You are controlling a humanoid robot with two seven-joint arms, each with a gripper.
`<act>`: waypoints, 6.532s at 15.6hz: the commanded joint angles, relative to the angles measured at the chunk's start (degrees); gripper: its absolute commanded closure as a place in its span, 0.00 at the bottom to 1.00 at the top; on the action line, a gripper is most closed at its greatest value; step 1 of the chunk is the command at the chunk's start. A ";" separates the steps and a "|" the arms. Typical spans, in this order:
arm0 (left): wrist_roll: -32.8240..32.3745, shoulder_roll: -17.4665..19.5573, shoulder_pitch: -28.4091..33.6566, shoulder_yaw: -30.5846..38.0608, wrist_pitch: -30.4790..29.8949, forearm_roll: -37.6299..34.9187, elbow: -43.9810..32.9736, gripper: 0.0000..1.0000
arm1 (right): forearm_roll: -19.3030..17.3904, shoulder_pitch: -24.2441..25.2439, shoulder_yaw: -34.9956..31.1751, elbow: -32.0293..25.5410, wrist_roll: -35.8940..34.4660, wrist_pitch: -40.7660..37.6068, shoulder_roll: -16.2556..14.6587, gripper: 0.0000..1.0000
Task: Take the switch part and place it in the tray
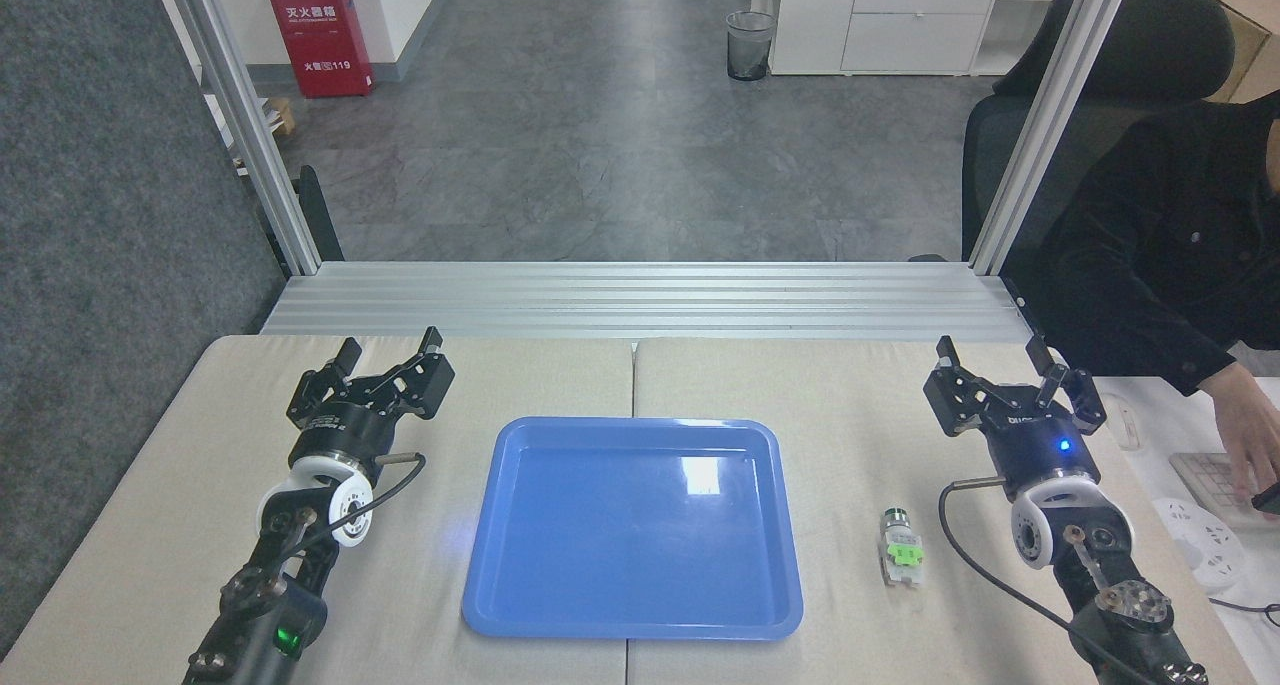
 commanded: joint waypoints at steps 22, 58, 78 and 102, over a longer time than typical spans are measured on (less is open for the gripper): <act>0.03 0.00 0.00 0.03 -0.01 0.00 0.00 0.00 | -0.06 0.00 0.00 -0.09 0.01 0.06 0.13 0.02; 0.03 0.00 0.00 -0.06 -0.01 0.00 0.00 0.00 | 0.03 -0.35 0.00 -0.53 -0.17 -0.11 0.14 0.02; 0.03 0.00 0.00 0.03 -0.01 0.00 0.00 0.00 | 0.03 -0.44 0.00 -0.44 -0.17 -0.02 -0.04 0.02; 0.03 0.00 0.00 -0.06 -0.01 0.00 0.00 0.00 | -0.06 -0.27 0.00 -0.53 -0.17 -0.02 0.22 0.02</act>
